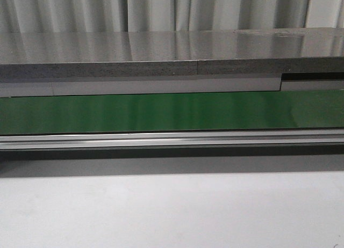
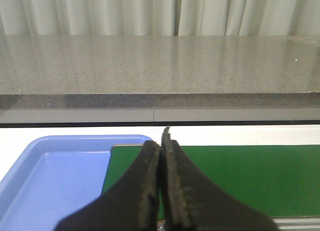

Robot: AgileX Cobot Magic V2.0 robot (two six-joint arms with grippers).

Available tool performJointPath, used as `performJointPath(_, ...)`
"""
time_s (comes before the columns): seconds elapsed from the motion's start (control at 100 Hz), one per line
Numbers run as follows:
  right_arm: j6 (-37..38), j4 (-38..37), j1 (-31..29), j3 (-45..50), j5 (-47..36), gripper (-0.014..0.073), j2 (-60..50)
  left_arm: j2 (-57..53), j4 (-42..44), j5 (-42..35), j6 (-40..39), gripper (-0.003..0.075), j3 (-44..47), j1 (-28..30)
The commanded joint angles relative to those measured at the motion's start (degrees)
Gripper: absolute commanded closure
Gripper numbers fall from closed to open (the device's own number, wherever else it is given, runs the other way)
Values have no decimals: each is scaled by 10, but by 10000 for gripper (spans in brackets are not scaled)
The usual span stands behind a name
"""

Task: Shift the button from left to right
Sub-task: 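Lower the button into the green tray and open the right gripper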

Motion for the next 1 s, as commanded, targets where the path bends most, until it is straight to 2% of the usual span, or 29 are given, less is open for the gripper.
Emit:
performJointPath(0.0,0,43,-1,-19,-14,137,-50,4,-6,-49,1,740,-16,-5)
performJointPath(0.23,-1,72,17,-18,-6,137,-108,4,-6,-49,1,740,-16,-5)
performJointPath(0.46,-1,76,64,14,-26,139,-197,4,-6,-49,1,740,-16,-5)
performJointPath(0.71,-1,88,108,132,-105,139,-333,4,-6,-49,1,740,-16,-5)
performJointPath(0.91,-1,92,111,242,-137,139,-441,4,-6,-49,1,740,-16,-5)
performJointPath(0.99,-1,92,111,287,-140,169,-480,4,-6,-49,1,740,-16,-5)
